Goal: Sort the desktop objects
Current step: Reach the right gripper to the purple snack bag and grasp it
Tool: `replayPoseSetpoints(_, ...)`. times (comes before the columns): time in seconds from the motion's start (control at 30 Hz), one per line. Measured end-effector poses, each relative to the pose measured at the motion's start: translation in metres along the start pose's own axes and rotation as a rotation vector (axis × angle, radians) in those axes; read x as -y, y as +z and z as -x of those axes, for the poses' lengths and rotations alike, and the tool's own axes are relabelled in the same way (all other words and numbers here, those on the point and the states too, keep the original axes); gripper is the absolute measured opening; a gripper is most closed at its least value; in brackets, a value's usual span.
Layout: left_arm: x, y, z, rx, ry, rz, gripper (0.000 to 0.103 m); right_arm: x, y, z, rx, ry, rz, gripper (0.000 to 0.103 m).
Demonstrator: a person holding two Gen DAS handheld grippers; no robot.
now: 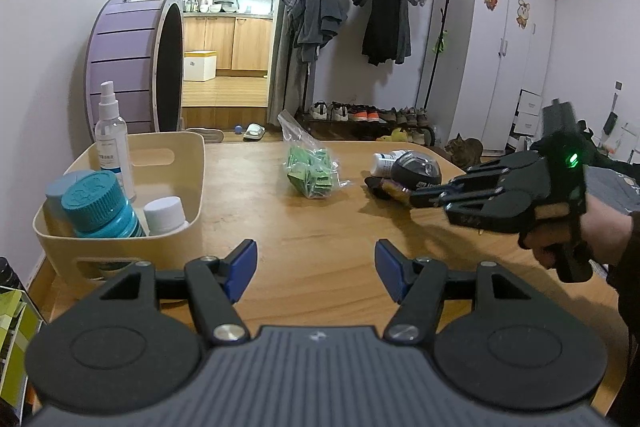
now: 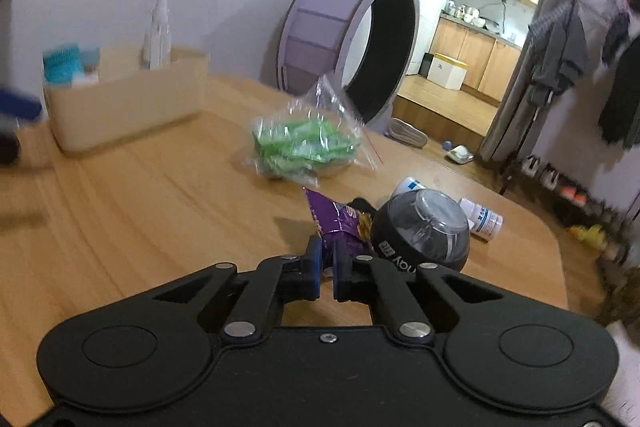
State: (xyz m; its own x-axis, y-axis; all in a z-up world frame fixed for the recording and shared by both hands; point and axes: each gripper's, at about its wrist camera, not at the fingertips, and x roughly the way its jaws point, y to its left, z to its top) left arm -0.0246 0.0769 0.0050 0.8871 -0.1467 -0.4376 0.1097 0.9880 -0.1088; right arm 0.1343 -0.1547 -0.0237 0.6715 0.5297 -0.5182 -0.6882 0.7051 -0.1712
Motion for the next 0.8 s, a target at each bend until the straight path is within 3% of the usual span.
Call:
replayPoseSetpoints(0.27, 0.002, 0.001, 0.001, 0.001, 0.000, 0.003, 0.064, 0.017, 0.002, 0.039, 0.086, 0.290, -0.262, 0.001)
replayPoseSetpoints(0.47, 0.002, 0.000, -0.001, -0.005, 0.000, 0.000, 0.064, 0.024, -0.009, 0.025, 0.021, 0.272, -0.307, 0.001)
replayPoseSetpoints(0.6, 0.004, 0.000, -0.003, -0.012, -0.017, -0.009, 0.064, 0.030, -0.012, 0.030, 0.024, 0.271, -0.338, 0.006)
replayPoseSetpoints(0.7, 0.007, -0.001, -0.005, -0.025, -0.049, -0.014, 0.064, 0.026, -0.013, 0.036, 0.029, 0.271, -0.321, 0.026)
replayPoseSetpoints(0.77, 0.009, -0.001, -0.006, -0.032, -0.067, -0.022, 0.064, 0.022, -0.013, 0.040, 0.018, 0.282, -0.307, 0.048)
replayPoseSetpoints(0.8, 0.011, -0.002, -0.007, -0.036, -0.074, -0.027, 0.064, 0.020, -0.014, 0.043, 0.013, 0.289, -0.295, 0.051)
